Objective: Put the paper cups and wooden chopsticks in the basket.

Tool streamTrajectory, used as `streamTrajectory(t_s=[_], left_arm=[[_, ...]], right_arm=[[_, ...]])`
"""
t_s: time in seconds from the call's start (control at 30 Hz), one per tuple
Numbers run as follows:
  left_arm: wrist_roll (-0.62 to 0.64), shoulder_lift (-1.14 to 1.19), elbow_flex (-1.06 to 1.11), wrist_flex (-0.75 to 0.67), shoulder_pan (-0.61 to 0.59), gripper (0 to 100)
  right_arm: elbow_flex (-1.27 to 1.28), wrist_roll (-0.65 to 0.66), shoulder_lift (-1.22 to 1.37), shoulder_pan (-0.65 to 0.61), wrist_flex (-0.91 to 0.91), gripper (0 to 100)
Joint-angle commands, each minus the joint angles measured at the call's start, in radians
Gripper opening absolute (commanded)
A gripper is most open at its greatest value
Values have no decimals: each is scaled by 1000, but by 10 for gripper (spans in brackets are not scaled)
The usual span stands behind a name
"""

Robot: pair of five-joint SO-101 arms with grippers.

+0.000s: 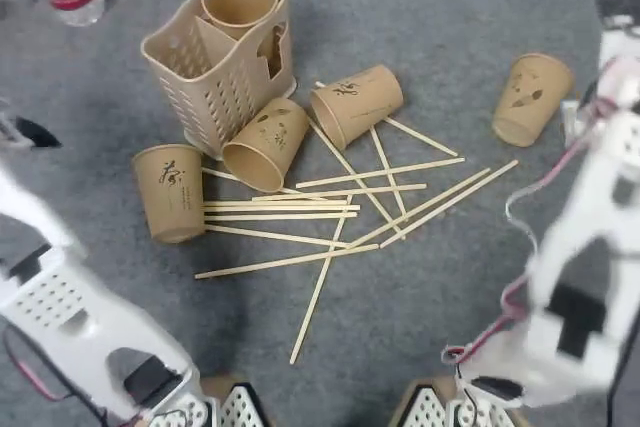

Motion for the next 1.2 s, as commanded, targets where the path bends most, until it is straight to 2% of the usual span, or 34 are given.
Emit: streamTrajectory(t_s=[0.0,0.17,0.3,0.43,0.6,0.83,1.0,1.17], left_arm=[[-14,-9,202,-87,55,312],[-14,-15,374,-192,95,312],[-15,-15,426,-242,95,312],[-15,-17,427,-242,117,312],[-15,-18,427,-218,160,312],[-15,-130,433,-157,187,312],[-11,-193,433,-132,203,312],[-9,-198,433,-103,230,312]], right_arm=[[-269,3,185,-38,-16,188],[-531,150,410,-56,-73,189],[-700,184,575,-53,-137,190],[-856,164,731,-30,-257,179],[-1025,29,915,2,-458,6],[-1083,17,1122,1,-697,7],[-1079,18,1150,2,-570,7],[-1146,31,1124,-2,-292,7]])
